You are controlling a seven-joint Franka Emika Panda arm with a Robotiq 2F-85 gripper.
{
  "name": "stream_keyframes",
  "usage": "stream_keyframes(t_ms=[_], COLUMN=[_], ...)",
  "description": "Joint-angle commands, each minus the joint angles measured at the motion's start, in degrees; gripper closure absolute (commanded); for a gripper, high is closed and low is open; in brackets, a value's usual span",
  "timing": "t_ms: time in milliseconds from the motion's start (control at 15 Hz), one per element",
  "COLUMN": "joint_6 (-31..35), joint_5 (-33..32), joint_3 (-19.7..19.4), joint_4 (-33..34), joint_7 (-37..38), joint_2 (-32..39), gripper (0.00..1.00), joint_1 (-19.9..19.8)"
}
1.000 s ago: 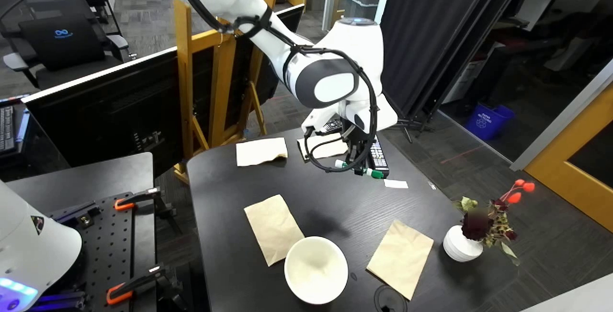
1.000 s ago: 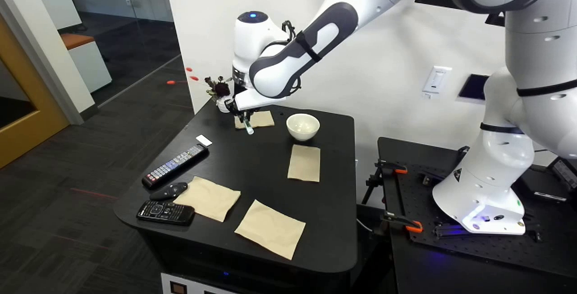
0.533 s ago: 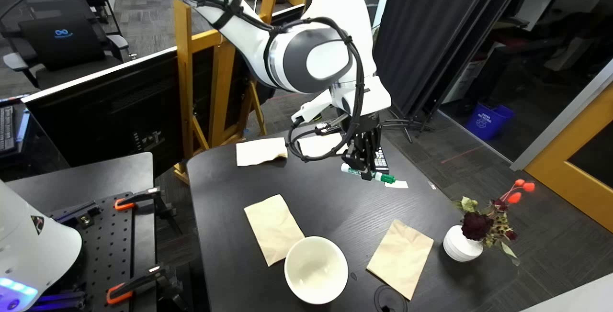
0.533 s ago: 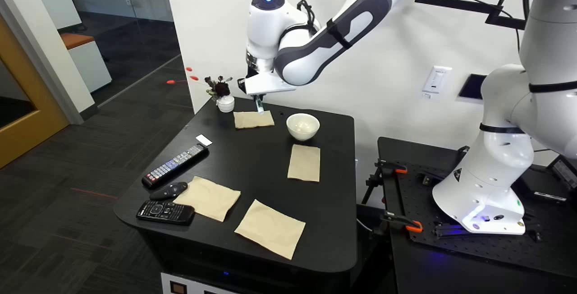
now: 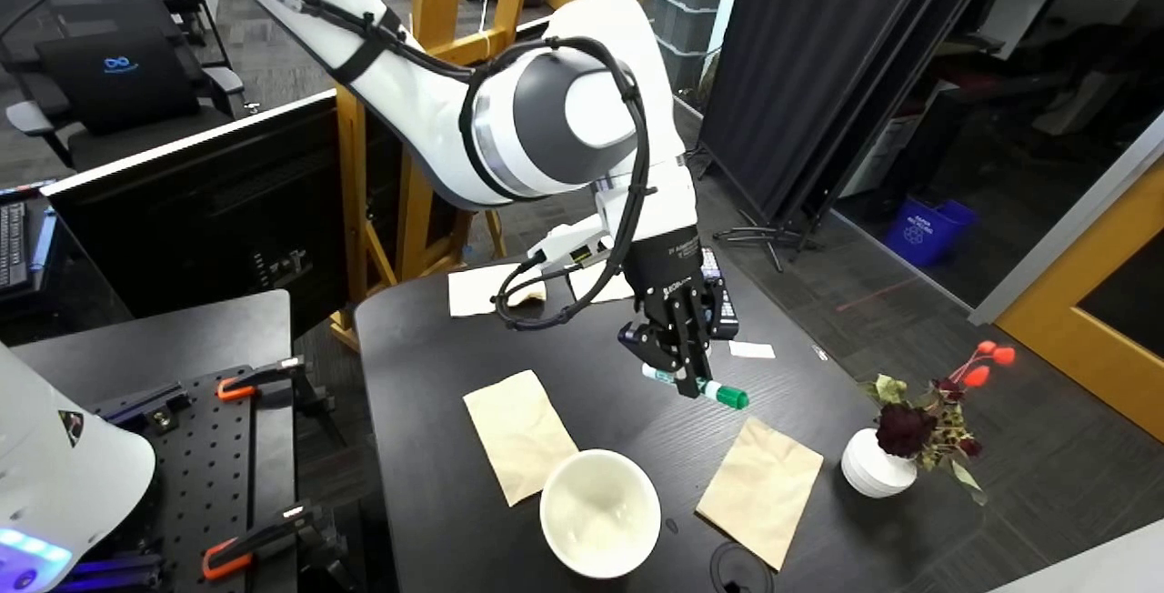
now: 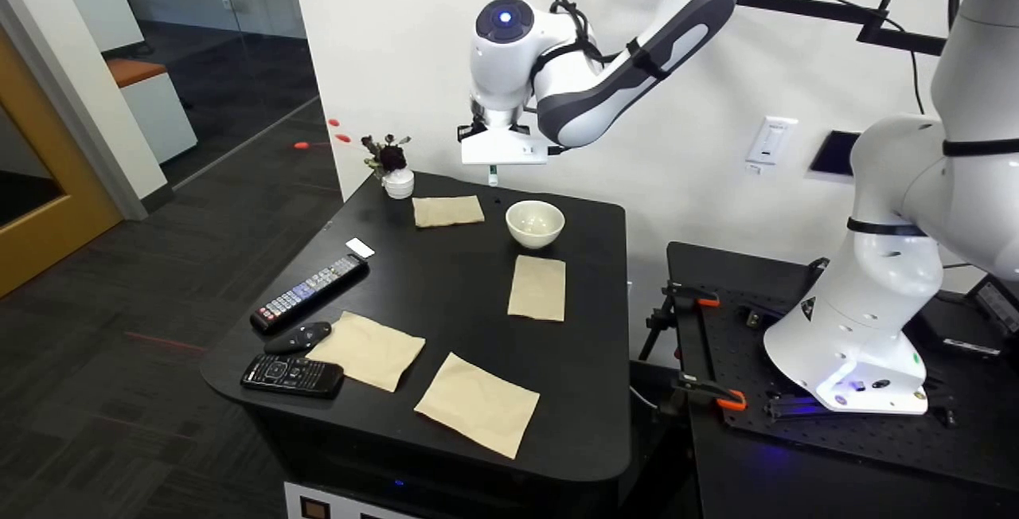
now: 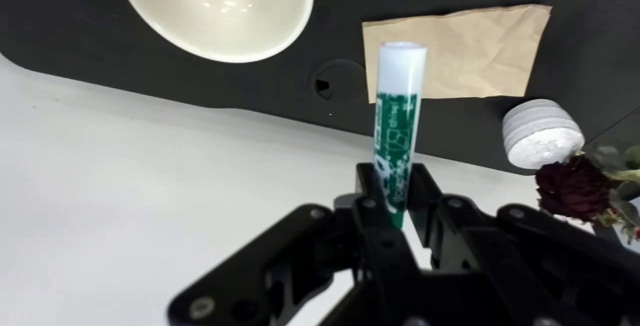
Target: Put the pen into the white mug.
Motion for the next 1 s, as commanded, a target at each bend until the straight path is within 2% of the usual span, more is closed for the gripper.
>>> stream_keyframes(t_ms=[0, 467, 933], joint_6=[-4.44, -8.12, -10.01], joint_5=[-5.35, -5.52, -5.41], joint_3=[3.90, 8.67, 9.88], joint_4=[-3.36, -5.57, -5.80], joint_7=[6.75, 8.77, 8.99], joint_2=[-2.86, -1.49, 1.29], gripper=[0.95, 0.95, 0.95], joint_1=[-4.10, -11.00, -13.47])
